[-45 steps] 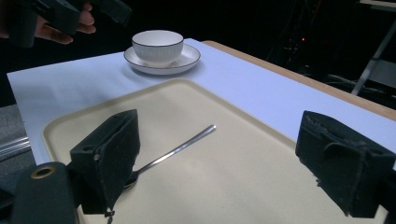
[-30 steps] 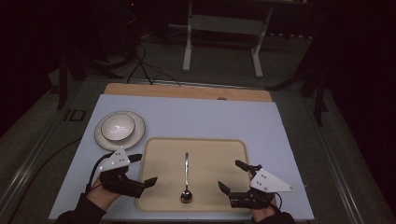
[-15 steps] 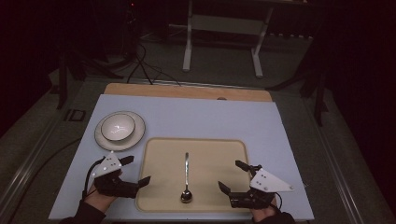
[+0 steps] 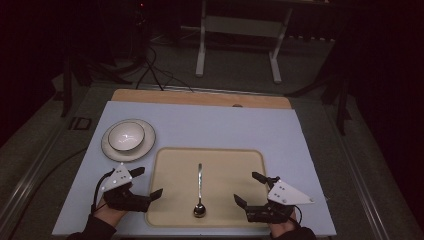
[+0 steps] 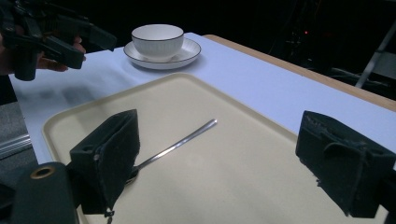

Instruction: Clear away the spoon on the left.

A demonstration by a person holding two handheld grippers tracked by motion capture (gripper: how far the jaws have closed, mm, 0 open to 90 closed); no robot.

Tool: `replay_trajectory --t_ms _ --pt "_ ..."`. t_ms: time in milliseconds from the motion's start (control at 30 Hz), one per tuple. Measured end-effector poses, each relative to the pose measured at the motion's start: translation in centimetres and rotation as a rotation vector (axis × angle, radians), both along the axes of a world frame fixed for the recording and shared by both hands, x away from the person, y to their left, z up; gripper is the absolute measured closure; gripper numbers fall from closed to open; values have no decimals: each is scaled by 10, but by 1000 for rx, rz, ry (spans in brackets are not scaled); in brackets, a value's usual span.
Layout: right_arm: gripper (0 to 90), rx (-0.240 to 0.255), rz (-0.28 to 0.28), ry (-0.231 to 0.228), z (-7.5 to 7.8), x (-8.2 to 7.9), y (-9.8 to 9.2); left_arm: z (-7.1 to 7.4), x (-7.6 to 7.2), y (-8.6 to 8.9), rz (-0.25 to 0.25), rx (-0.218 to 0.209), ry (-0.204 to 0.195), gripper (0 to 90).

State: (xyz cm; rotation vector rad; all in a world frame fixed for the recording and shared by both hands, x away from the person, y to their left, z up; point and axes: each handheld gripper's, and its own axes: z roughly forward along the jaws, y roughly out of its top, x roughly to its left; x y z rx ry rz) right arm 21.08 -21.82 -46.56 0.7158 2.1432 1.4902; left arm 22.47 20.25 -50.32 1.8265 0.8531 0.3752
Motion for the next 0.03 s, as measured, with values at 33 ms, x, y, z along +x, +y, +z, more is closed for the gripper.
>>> replay_trajectory --t_ms 33 --pt "138 0 0 -1 0 0 0 0 0 -1 2 7 -5 40"
